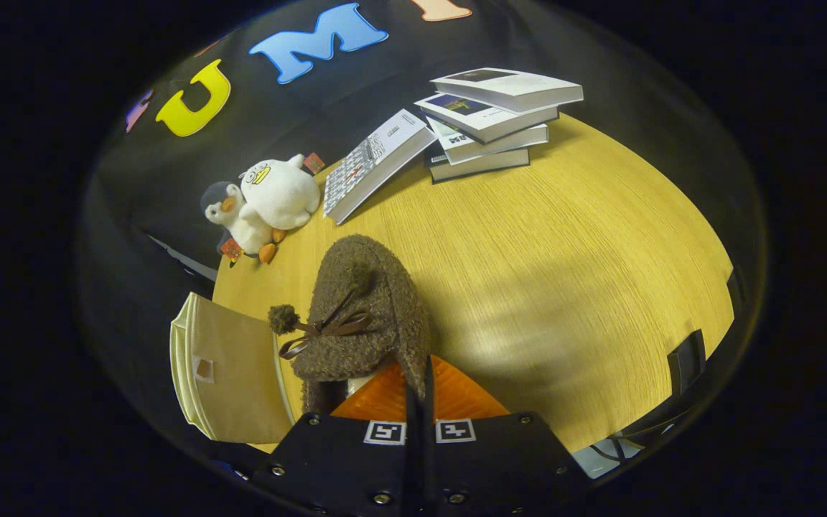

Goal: Open the storage box then place both shoes into the box .Put the left shoe in first, then the right shoe, with the right side of both shoes facing outward in a uniform manner.

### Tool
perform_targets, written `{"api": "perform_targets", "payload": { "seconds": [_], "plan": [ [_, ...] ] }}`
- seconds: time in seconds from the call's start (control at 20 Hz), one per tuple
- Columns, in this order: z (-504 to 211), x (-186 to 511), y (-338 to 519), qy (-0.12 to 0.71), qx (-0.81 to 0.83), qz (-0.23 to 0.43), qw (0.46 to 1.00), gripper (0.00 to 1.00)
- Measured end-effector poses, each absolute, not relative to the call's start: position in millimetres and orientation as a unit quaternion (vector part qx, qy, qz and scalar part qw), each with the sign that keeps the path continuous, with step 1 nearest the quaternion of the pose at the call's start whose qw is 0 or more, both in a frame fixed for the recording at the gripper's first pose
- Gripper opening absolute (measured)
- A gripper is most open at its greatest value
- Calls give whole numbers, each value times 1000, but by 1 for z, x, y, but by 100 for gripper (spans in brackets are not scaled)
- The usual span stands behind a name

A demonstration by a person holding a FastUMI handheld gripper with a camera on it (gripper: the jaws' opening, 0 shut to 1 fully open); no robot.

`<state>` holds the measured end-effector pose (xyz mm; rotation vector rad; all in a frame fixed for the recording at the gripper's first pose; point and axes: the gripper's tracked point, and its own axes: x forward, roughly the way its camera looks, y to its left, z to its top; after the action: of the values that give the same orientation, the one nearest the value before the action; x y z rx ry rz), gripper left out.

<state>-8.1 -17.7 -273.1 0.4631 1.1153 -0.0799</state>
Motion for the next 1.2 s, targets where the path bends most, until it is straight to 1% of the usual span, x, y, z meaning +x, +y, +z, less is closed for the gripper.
{"api": "perform_targets", "payload": {
  "seconds": [0.45, 1.2],
  "plan": [
    [-219, 13, 71, 500, 217, 7, 838, 1],
    [-181, 29, 213, 484, 265, 87, 830, 1]
  ]
}}
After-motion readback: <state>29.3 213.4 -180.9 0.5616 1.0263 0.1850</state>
